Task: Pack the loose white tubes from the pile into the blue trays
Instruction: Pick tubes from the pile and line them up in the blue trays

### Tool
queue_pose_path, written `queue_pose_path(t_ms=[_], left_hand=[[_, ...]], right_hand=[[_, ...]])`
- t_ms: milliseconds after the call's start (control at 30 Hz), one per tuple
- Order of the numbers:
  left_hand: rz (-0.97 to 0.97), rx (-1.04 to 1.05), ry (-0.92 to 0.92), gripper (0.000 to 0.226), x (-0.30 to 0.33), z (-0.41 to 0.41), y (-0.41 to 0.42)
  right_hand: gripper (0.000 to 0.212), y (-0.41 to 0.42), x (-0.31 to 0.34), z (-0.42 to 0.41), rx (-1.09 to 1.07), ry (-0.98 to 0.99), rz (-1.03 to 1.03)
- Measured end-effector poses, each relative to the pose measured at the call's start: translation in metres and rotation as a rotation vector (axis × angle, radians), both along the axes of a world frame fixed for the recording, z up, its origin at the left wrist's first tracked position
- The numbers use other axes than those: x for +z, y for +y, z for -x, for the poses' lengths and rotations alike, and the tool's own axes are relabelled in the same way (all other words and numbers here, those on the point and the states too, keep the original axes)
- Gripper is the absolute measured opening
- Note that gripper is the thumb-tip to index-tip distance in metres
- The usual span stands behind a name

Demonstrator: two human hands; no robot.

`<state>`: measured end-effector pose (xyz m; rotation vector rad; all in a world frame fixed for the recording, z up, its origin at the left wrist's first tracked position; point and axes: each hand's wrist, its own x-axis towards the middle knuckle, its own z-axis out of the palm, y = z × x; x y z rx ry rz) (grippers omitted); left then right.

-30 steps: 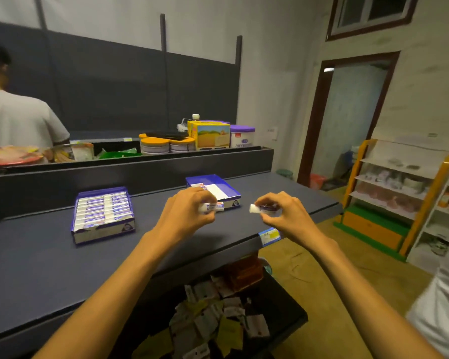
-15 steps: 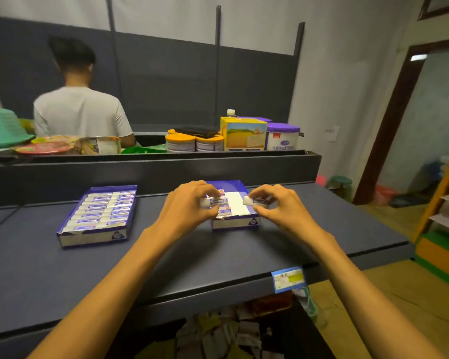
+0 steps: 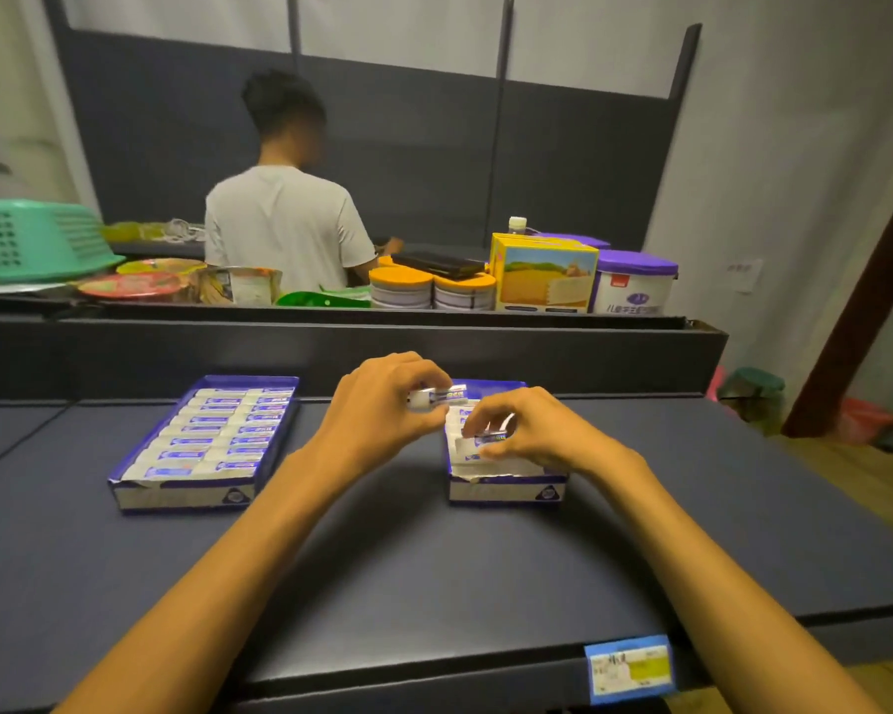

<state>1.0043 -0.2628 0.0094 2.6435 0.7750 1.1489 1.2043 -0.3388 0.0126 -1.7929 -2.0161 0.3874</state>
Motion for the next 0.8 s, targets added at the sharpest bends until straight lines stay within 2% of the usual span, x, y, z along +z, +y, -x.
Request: queue_pose_path(t_ms=[433,800], left_hand=[[0.029,0.133,0.027,0.021,-0.01,0.014,0.003],[0.036,0.1,0.024,0.022,-0.013,0.009,-0.005]], right_hand=[[0.023,0.01,-0.015,-0.001,0.152,-0.074,-0.003],[0.019,0.013,-0.02,-0.005,0.146,-0.043,0.009]])
